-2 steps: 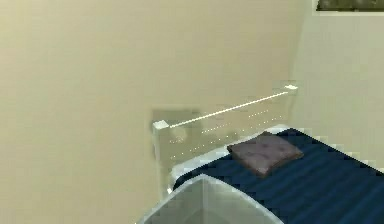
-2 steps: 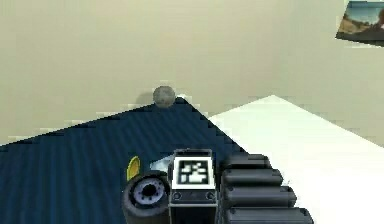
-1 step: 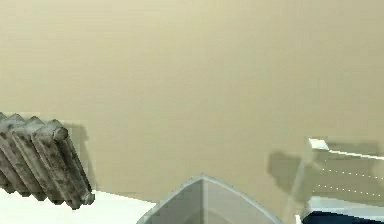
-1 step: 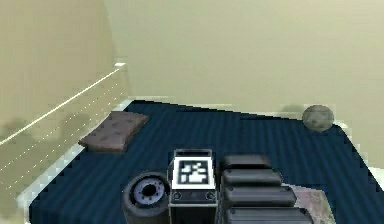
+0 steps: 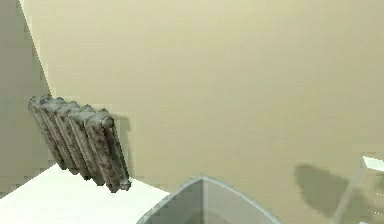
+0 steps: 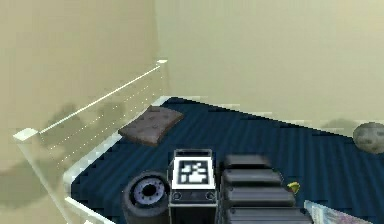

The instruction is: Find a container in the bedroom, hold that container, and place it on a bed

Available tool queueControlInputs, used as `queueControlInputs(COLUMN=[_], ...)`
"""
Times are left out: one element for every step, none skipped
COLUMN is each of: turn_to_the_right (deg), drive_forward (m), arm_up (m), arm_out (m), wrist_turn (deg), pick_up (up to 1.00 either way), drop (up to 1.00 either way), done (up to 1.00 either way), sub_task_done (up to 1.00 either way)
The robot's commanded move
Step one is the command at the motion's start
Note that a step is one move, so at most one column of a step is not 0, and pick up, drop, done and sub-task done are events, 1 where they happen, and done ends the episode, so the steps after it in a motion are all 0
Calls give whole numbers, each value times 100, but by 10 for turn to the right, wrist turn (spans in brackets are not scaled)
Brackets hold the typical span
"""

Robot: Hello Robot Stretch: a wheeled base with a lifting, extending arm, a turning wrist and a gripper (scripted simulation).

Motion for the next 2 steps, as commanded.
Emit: queueControlInputs(turn_to_the_right=[0, 0], drive_forward=[0, 0], arm_up=[0, 0], arm_out=[48, 0], wrist_turn=[0, 450], pick_up=[0, 0], drop=[0, 0], done=[0, 0], sub_task_done=[0, 0])
